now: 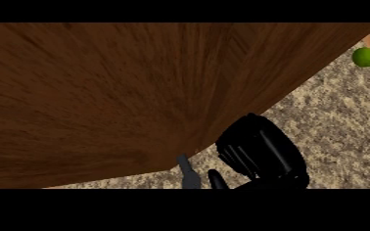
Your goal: Pick up the bottled water, place it into the cabinet and close the cabinet
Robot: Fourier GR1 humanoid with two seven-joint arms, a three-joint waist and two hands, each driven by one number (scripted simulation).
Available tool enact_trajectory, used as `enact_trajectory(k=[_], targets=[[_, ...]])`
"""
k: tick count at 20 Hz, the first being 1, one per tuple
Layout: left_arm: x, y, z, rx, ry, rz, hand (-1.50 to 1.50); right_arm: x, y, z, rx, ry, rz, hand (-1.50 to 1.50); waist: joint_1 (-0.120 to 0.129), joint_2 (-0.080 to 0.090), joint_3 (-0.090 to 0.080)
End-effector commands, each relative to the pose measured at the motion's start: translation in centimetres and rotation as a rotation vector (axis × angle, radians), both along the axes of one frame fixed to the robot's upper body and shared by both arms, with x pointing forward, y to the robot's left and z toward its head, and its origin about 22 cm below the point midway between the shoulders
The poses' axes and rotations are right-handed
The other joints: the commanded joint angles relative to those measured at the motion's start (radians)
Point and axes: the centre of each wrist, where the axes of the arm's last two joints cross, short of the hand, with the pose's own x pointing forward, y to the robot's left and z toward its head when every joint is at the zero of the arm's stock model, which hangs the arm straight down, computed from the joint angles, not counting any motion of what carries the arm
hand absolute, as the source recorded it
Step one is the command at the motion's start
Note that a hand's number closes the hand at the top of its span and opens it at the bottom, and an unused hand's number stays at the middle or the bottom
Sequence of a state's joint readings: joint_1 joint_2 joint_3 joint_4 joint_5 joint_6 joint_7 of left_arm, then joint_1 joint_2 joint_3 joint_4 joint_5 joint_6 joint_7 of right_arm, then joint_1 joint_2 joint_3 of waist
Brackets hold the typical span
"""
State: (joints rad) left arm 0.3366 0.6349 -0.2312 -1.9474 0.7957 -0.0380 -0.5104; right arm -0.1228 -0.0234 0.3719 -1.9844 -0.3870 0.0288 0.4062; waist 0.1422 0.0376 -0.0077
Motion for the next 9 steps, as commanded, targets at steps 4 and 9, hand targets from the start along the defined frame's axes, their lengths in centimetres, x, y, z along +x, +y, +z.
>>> enact_trajectory(k=[4, 9], targets=[[0.5, 0.4, -0.3, 0.003, 0.012, -0.008, -1.50, 8.5, 4.0, 2.1, 0.004, 0.077, -0.136, 1.50, -0.006, -0.004, 0.005], [0.7, 0.6, -0.4, -0.007, 0.015, -0.012, -1.50, 13.0, 6.9, 4.2, 0.014, 0.091, -0.159, 1.50, -0.006, -0.007, 0.006]])
